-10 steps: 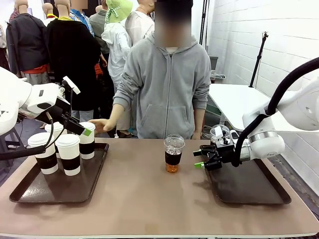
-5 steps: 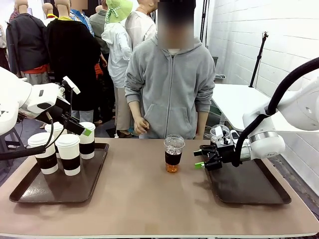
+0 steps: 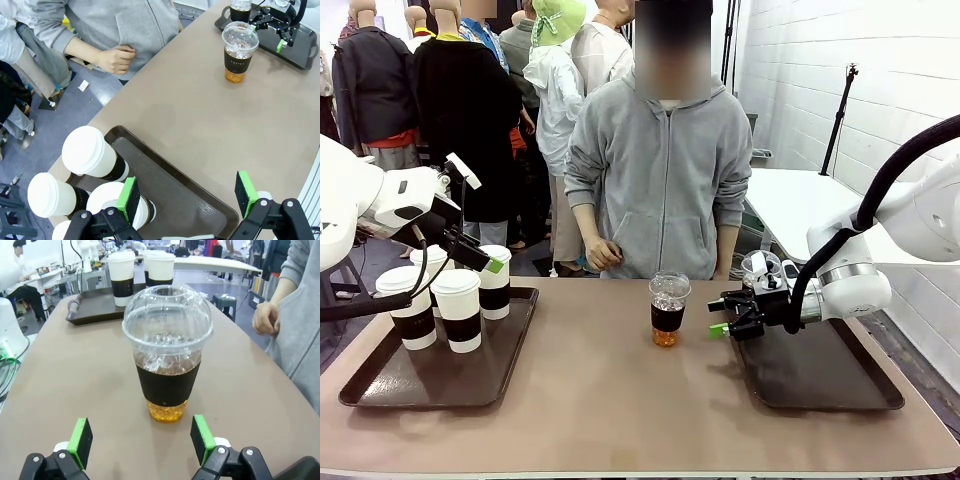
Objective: Distribute the coffee onto the tray.
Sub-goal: Pick up another iced Americano from the middle of the table and place it on the right Handle tray.
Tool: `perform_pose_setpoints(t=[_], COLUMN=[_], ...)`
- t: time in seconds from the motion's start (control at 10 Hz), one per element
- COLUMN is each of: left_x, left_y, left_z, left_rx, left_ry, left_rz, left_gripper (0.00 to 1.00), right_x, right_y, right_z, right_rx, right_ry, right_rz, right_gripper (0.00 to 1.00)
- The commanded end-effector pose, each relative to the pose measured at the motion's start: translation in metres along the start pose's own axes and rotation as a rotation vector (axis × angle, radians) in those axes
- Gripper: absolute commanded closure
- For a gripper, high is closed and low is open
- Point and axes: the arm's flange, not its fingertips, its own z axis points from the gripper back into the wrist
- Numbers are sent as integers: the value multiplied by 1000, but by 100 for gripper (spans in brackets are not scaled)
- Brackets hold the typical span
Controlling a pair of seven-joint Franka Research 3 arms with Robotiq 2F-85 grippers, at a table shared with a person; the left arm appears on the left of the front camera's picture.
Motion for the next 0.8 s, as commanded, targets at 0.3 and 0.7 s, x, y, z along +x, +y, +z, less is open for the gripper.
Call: perform_pose_setpoints(t=[0.3, 0.7], left_x=[-2, -2], left_y=[3, 3], left_z=[-2, -2], left_rx=[-6, -6], left_ry=[-5, -5], left_rz=[-3, -3], left_gripper=[0, 0], right_x=[-6, -10], right_y=[-18, -24], right_z=[-40, -57], right_rx=[-1, 18], right_ry=[-72, -98], right_rz=[-25, -21], right_gripper=[0, 0])
